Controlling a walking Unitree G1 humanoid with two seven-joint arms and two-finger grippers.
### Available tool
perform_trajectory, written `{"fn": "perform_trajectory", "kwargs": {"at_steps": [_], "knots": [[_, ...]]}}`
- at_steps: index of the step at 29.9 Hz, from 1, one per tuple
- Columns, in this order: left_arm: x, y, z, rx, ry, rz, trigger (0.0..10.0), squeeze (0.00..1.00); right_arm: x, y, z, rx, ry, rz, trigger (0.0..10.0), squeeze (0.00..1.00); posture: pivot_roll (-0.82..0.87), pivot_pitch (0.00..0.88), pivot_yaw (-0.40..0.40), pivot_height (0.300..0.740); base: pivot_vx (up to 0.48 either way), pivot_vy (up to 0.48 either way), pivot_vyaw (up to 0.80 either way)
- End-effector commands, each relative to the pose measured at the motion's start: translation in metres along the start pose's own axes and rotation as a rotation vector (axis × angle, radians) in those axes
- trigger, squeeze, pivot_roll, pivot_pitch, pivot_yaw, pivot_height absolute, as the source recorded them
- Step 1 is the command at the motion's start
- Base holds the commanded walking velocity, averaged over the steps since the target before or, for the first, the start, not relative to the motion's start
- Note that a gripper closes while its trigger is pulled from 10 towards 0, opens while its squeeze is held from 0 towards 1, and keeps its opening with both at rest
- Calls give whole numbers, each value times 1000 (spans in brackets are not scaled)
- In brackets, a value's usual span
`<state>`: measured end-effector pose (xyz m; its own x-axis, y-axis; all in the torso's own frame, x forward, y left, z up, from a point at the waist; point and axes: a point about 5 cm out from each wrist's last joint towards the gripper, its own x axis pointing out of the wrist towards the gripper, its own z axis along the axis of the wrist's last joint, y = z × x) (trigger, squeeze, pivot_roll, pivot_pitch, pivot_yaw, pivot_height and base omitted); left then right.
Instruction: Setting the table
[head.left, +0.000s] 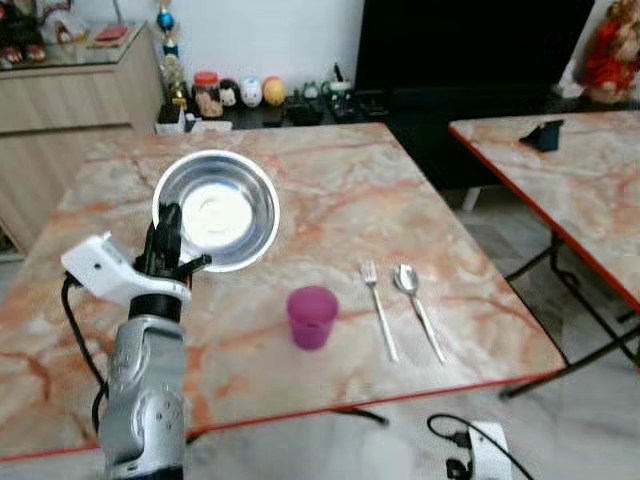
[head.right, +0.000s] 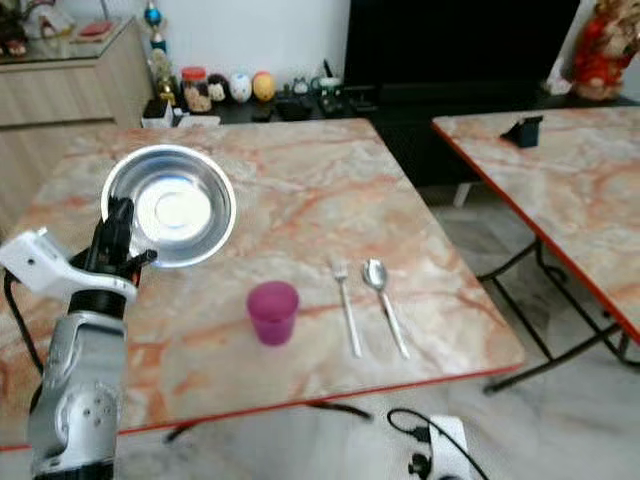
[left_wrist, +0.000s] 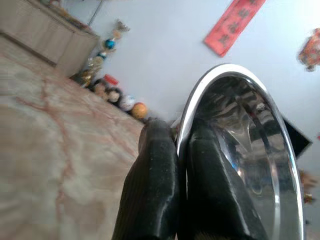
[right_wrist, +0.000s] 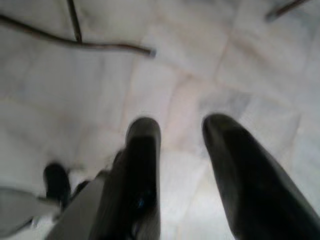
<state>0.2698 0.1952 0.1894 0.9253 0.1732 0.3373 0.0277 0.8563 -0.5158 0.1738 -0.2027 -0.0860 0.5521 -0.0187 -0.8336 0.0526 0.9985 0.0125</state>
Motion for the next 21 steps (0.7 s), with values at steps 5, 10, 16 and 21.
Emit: {"fn": "perform_trajectory", "kwargs": {"at_steps": [5, 10, 16, 21], "knots": [[2, -8, -1, -4, 7, -31, 10000, 0, 0, -5, 2, -31, -2, -11, 10000, 0, 8, 0, -26, 740, 0, -480, 0], [3, -13, -1, -2, 9, -56, 10000, 0, 0, -5, 3, -52, -6, -22, 10000, 0, 9, 0, -24, 740, 0, -480, 84], [5, -18, 2, 6, -2, -69, 10000, 0, 0, -5, 4, -25, -8, -27, 10000, 0, 11, 0, -26, 740, 0, -80, 291], [2, -24, -1, 39, 16, -97, 10000, 0, 0, -5, 5, -35, -5, -24, 10000, 0, 16, 0, -27, 740, 0, -480, 0]]}}
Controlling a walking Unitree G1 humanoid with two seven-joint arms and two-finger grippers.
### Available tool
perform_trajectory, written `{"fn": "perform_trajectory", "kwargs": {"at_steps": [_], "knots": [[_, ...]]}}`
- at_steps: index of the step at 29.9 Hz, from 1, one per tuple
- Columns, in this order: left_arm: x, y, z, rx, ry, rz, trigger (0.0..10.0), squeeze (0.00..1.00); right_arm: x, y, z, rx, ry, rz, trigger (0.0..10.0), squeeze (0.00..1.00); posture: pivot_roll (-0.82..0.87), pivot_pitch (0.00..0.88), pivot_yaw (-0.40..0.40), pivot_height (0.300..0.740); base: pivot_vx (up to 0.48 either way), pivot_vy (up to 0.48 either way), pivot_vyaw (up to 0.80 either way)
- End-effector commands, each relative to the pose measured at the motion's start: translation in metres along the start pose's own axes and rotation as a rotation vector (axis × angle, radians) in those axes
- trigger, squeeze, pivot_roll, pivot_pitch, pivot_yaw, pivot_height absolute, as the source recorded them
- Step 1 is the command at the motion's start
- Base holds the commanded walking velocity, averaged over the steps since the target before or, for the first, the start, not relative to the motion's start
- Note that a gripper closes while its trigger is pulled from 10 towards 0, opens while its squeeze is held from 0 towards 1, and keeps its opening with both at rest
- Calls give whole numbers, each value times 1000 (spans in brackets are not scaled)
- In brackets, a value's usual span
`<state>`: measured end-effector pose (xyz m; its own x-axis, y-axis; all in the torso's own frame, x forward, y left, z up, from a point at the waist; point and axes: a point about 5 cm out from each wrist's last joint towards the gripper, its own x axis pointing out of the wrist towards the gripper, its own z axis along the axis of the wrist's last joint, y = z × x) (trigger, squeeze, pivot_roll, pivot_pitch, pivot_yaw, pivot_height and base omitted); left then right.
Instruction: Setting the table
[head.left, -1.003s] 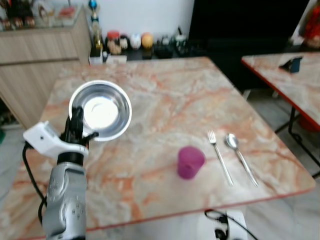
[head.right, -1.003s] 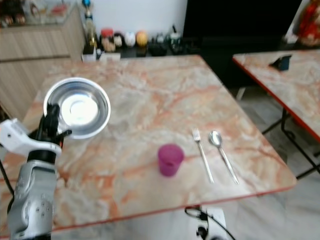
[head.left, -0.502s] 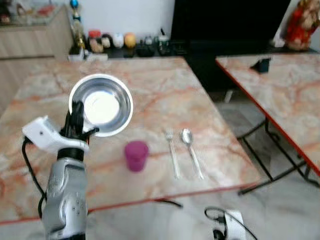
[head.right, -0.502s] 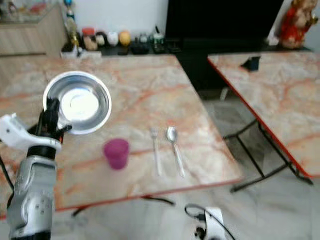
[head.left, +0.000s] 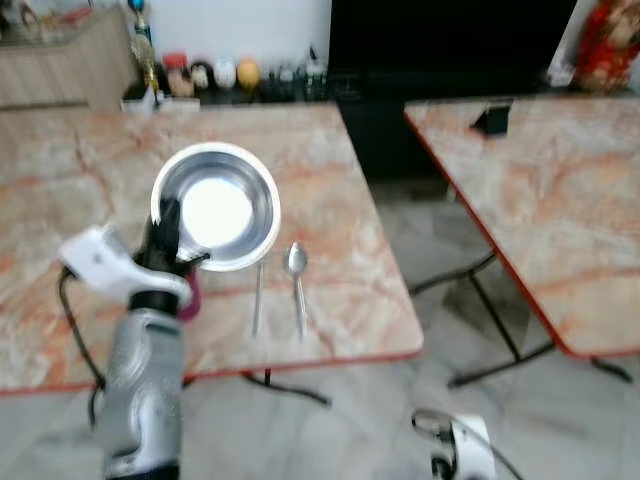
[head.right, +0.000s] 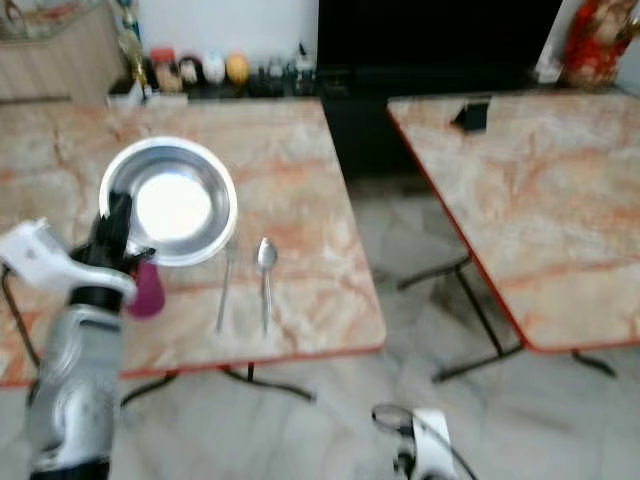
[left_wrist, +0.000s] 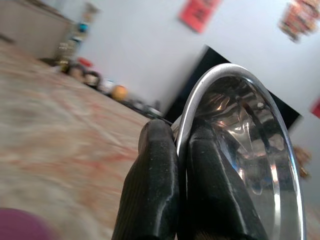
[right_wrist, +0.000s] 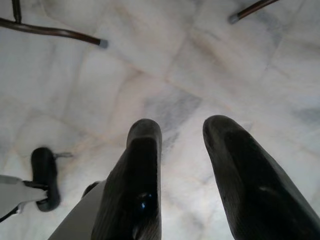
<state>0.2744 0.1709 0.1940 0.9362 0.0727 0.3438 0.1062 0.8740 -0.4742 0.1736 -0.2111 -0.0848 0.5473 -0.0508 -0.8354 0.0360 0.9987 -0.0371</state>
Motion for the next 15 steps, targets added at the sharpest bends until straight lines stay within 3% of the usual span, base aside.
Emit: {"fn": "perform_trajectory", "kwargs": {"at_steps": [1, 15], "knots": [[0, -1, 9, 24, -30, -6, 10000, 0, 1, 3, 4, 5, -9, 8, 10000, 0, 16, 0, -27, 740, 0, -480, 0], [1, -2, 7, 39, -14, -11, 10000, 0, 1, 4, 5, -8, -6, 9, 10000, 0, 7, 0, -15, 740, 0, -480, 0]]}}
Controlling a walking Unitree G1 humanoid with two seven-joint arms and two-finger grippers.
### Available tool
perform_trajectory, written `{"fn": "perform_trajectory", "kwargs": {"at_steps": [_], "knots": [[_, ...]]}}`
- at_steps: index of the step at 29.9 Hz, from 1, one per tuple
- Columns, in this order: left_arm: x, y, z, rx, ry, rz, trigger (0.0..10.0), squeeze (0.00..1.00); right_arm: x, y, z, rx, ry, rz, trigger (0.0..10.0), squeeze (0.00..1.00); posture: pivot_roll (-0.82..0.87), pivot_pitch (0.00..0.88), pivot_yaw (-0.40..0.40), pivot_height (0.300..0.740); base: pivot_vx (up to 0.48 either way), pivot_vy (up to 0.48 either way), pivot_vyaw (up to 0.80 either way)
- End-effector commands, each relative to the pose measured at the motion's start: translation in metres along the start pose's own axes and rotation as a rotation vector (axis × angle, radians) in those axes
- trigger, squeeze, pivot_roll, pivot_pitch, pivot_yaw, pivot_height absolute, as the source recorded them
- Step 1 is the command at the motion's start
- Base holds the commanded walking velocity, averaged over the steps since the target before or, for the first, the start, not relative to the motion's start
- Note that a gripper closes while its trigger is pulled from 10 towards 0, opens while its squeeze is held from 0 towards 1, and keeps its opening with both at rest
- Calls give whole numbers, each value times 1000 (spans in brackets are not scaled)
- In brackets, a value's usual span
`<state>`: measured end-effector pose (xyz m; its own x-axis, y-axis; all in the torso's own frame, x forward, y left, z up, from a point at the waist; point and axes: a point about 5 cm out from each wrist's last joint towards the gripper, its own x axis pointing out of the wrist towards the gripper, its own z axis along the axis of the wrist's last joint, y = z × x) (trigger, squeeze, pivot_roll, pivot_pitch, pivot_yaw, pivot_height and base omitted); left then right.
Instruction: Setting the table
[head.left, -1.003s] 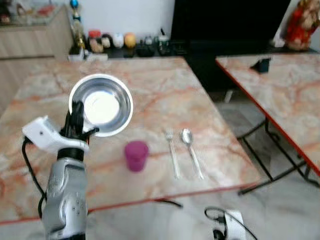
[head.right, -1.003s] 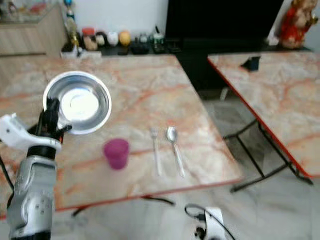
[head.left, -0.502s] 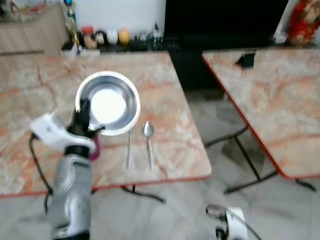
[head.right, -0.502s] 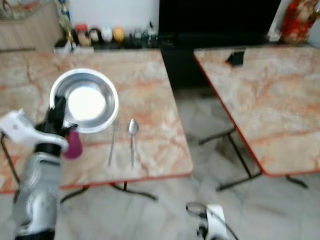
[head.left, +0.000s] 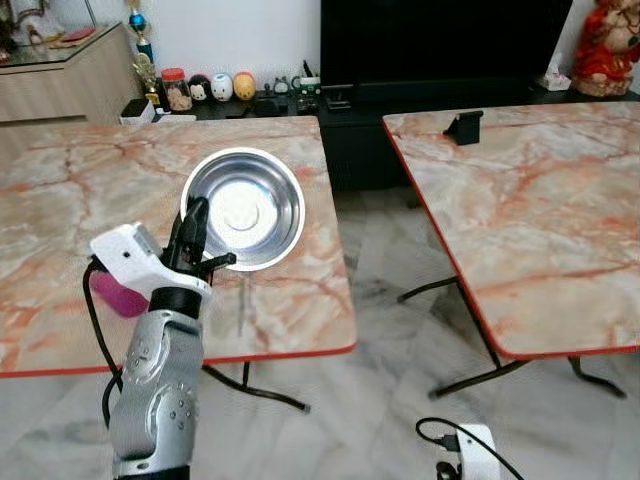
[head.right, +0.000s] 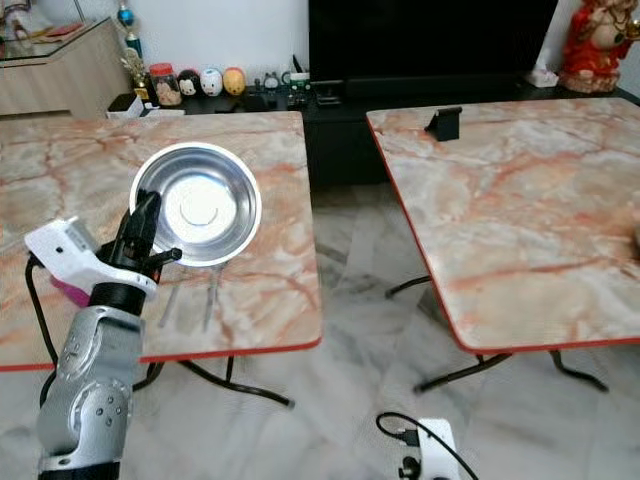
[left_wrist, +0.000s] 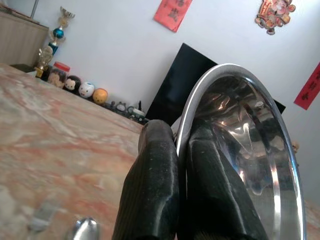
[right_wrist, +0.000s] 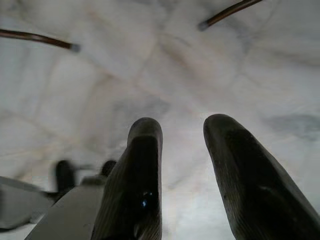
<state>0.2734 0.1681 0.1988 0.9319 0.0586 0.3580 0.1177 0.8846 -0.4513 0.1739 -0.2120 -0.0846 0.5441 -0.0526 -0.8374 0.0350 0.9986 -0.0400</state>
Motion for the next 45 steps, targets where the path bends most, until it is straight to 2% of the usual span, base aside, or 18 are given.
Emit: {"fn": "perform_trajectory", "kwargs": {"at_steps": [1, 45], "knots": [[1, 3, 4, 21, -6, 9, 10000, 0, 1, 5, 4, -6, -10, 11, 10000, 0, 7, 0, -15, 740, 0, -480, 0], [3, 6, 2, 40, 10, 1, 10000, 0, 2, 7, 5, 28, -15, 10, 10000, 0, 7, 0, -15, 740, 0, -474, 0]]}}
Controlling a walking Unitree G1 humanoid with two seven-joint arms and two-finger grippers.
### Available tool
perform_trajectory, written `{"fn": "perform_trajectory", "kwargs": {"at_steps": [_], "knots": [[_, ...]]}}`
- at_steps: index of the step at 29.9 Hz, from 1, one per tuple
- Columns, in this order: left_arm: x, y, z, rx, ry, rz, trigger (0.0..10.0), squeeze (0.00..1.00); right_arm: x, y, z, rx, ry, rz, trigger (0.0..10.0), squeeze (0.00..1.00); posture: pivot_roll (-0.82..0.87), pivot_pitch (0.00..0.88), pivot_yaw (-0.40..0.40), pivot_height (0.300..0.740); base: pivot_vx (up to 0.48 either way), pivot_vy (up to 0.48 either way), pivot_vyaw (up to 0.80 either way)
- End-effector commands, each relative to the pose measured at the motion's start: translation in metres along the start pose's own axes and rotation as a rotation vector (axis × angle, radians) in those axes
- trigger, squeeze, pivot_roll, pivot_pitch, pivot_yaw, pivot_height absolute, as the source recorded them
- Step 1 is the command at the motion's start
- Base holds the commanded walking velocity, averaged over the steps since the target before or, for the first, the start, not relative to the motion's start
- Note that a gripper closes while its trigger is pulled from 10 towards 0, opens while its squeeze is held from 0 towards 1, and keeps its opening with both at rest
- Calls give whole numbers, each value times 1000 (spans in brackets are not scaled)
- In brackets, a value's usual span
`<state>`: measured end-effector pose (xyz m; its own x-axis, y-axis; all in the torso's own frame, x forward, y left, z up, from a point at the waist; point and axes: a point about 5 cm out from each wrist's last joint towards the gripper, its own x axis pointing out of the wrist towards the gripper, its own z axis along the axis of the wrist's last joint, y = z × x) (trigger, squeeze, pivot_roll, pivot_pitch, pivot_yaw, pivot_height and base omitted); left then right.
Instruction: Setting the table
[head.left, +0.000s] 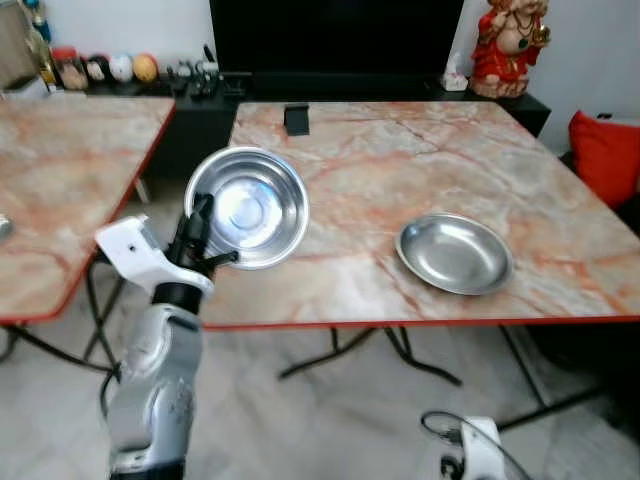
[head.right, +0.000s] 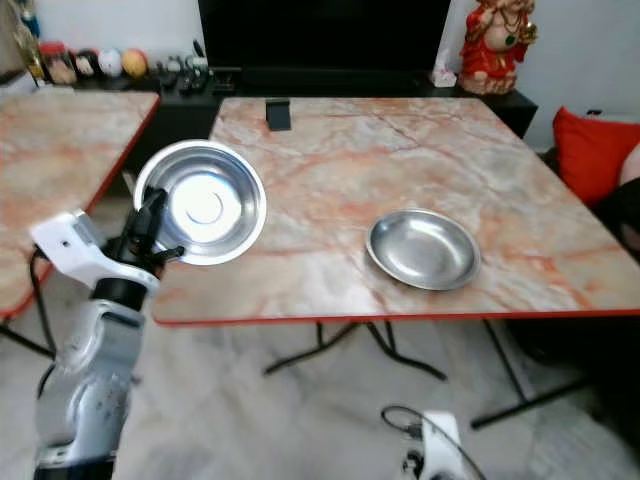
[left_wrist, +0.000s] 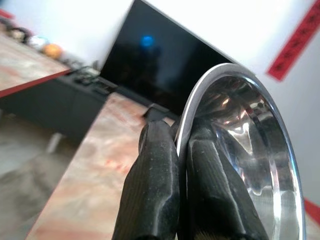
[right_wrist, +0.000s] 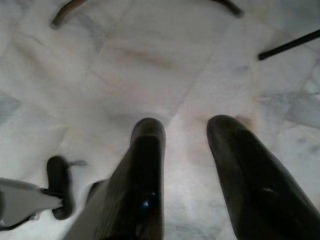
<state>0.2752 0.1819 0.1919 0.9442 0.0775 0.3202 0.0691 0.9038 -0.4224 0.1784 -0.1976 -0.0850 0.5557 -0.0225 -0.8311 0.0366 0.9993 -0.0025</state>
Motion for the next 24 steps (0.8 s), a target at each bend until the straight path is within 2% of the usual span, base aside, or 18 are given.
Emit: {"fn": "perform_trajectory", "kwargs": {"at_steps": [1, 19, 24], "knots": [[3, -10, 2, -9, -19, -32, 10000, 0, -1, -8, 2, 6, -4, -21, 10000, 0, 8, 0, -15, 740, 0, -472, 0], [2, -6, 2, 4, -15, -19, 10000, 0, -1, -9, 1, 21, -8, -36, 10000, 0, 4, 0, -14, 740, 0, -469, 0], [2, 0, 0, 38, 12, 9, 10000, 0, -1, -10, 1, 19, -7, -38, 10000, 0, 5, 0, -17, 740, 0, 0, 0]]}}
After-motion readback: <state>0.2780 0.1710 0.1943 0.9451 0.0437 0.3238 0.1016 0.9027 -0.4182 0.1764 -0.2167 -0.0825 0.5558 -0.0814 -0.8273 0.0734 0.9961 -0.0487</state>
